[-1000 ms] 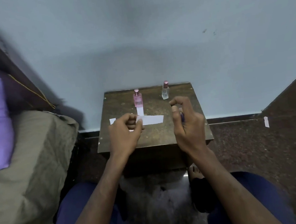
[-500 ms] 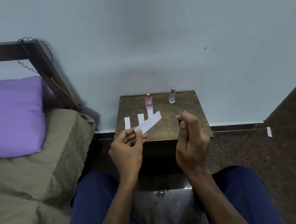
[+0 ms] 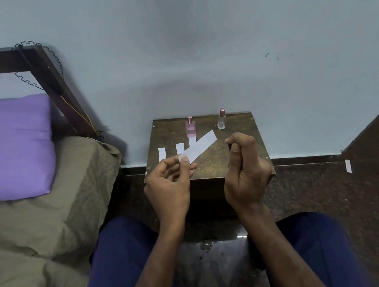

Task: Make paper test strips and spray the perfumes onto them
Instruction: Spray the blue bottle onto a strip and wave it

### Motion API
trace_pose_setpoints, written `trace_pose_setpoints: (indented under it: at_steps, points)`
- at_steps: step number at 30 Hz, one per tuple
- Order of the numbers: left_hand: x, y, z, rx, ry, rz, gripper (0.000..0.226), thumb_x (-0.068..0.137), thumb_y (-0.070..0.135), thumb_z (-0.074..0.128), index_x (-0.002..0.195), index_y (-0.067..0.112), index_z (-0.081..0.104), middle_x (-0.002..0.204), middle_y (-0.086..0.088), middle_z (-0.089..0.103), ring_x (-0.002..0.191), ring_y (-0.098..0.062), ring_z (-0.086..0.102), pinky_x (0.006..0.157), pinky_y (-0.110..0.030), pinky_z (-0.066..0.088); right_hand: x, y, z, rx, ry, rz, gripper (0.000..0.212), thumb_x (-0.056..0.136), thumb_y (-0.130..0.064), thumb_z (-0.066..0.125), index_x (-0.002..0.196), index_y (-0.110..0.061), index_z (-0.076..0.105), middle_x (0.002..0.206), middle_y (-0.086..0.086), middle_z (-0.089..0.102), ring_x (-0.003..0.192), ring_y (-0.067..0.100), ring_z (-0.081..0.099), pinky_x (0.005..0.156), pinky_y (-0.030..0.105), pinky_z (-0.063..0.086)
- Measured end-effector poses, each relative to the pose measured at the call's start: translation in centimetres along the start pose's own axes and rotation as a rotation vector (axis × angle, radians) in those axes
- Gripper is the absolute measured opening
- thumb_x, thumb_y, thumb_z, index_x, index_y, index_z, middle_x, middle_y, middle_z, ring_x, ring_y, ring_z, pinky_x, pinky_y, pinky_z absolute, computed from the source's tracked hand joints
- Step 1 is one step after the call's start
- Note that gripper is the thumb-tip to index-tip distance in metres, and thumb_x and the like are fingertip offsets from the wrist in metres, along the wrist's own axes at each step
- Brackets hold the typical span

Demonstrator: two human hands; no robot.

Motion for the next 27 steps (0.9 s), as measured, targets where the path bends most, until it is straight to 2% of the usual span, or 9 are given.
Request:
trace_pose_setpoints:
  at_steps: [2,4,9,14,19,21,23,27]
  points:
    - [0.1,-0.1,0.0,-0.003,-0.002,-0.009,0.017,0.095,0.022,0.080,0.106,0.009,0.078,0.089,-0.003,0.083,0.084,-0.017,0.082,0.082,-0.036,0.066,-0.2,0.3,-0.1,0.005,0.015,0.011,0.022,0.113,-0.021,0.038,0.110,-0.014,0.058,0.071,-0.002,0.056,0.053,0.011,0.043,0.052,0.017,0.033]
    - [0.2,-0.1,0.1,-0.006,-0.004,-0.016,0.017,0.095,0.022,0.080,0.107,0.009,0.078,0.090,-0.004,0.083,0.084,-0.018,0.082,0.083,-0.037,0.065,-0.2,0.5,-0.1,0.014,0.042,0.022,0.020,0.113,-0.019,0.039,0.113,-0.012,0.059,0.079,-0.014,0.050,0.054,0.008,0.043,0.053,0.016,0.034]
    - [0.2,0.0,0.2,-0.008,-0.012,-0.014,0.016,0.095,0.021,0.080,0.106,0.010,0.078,0.091,-0.004,0.083,0.085,-0.017,0.082,0.082,-0.036,0.066,0.1,1.0,-0.4,0.006,0.075,-0.002,0.020,0.114,-0.020,0.039,0.120,-0.012,0.056,0.088,-0.012,0.057,0.055,0.009,0.048,0.051,0.026,0.043]
    - [0.1,0.3,0.2,-0.009,-0.022,-0.005,0.015,0.095,0.021,0.080,0.105,0.010,0.078,0.091,-0.004,0.083,0.085,-0.017,0.082,0.078,-0.032,0.067,0.4,1.3,-0.8,-0.032,0.096,0.009,0.021,0.114,-0.022,0.038,0.119,-0.013,0.056,0.089,-0.008,0.058,0.050,0.011,0.048,0.052,0.016,0.036]
    - [-0.2,0.4,0.2,0.014,-0.042,0.020,0.015,0.095,0.021,0.080,0.105,0.010,0.078,0.089,-0.003,0.083,0.085,-0.016,0.082,0.078,-0.030,0.066,0.6,1.8,-1.1,-0.040,0.086,0.072,0.016,0.112,-0.013,0.040,0.113,-0.015,0.056,0.076,-0.009,0.051,0.049,0.008,0.042,0.053,0.013,0.032]
    - [-0.3,0.4,0.2,0.013,-0.046,0.020,0.015,0.095,0.021,0.080,0.105,0.010,0.078,0.091,-0.003,0.083,0.085,-0.016,0.082,0.078,-0.031,0.066,0.7,1.9,-1.2,-0.013,0.102,0.108,0.016,0.112,-0.012,0.040,0.111,-0.016,0.056,0.071,-0.008,0.048,0.048,0.005,0.040,0.052,0.015,0.034]
    - [-0.2,0.4,0.1,0.011,-0.050,0.024,0.016,0.095,0.021,0.080,0.106,0.010,0.078,0.093,-0.003,0.083,0.086,-0.016,0.082,0.077,-0.031,0.066,0.7,2.1,-1.4,0.002,0.135,0.115,0.018,0.113,-0.017,0.038,0.113,-0.016,0.056,0.074,-0.005,0.052,0.052,0.003,0.045,0.055,0.014,0.035]
    - [-0.3,0.5,0.1,0.021,-0.058,0.046,0.015,0.096,0.021,0.079,0.106,0.010,0.078,0.093,-0.002,0.083,0.086,-0.016,0.082,0.076,-0.029,0.066,0.4,2.8,-1.7,-0.009,0.153,0.106,0.021,0.115,-0.024,0.037,0.120,-0.018,0.056,0.079,0.015,0.065,0.060,0.016,0.056,0.064,0.018,0.039]
Point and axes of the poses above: each hand's wrist, its own x-axis towards the middle knuckle, its own z-axis out of the palm, y = z × x, the point moved 2 cm from there along x, towards the middle knuckle
